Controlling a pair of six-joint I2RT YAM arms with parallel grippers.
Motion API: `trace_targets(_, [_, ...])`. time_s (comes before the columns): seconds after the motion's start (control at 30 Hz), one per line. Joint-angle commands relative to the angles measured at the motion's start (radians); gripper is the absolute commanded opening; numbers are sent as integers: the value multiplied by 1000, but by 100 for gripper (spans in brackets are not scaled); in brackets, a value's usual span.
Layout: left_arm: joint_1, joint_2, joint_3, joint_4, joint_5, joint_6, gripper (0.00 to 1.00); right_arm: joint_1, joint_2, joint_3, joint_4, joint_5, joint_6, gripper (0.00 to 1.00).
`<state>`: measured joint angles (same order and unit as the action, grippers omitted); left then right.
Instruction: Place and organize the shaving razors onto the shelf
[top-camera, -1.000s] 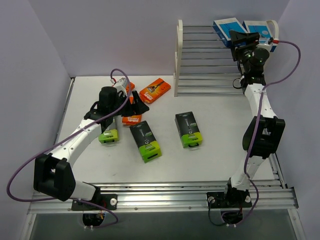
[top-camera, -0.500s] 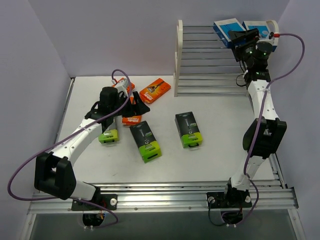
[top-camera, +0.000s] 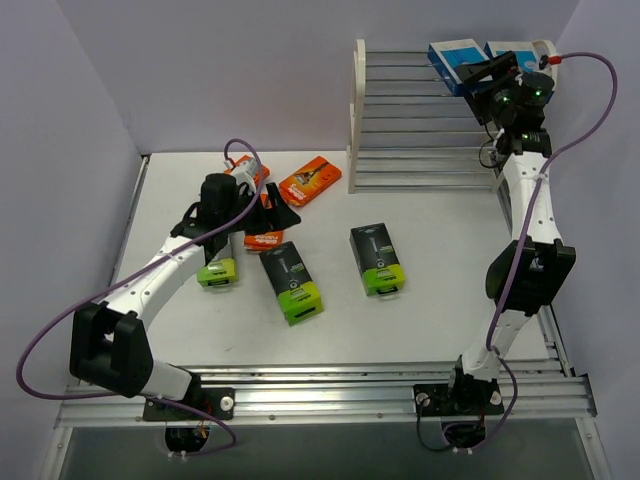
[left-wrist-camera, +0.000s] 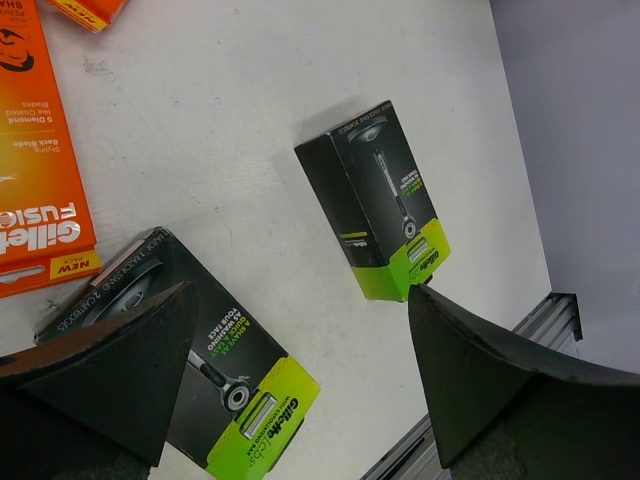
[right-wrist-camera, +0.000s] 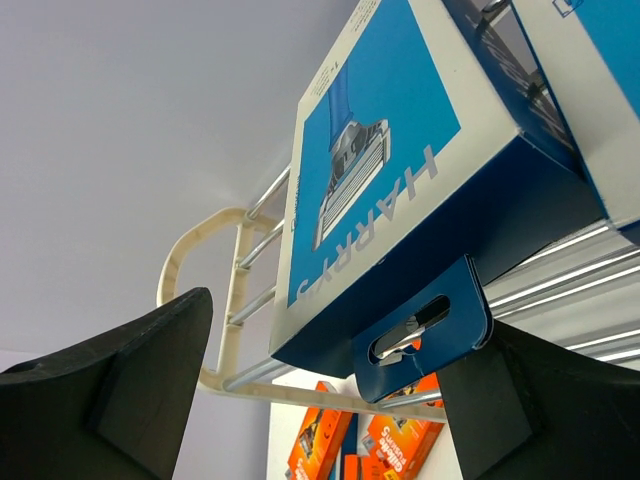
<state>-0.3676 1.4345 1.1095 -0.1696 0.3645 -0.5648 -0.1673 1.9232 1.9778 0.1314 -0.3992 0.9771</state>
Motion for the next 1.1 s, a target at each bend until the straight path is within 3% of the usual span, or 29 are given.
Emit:
trace_targets(0.0, [4,4,38,12,25,-3,94,-8,13,85,-47,-39,-61,82])
trace_targets(0.3, [7,12,39,12,36,-9,94,-8,49,154,-127,-72,-103,82])
trace_targets(1.07, [13,29,42,10,53,-14,94,9,137,254,-118,-116,-97,82])
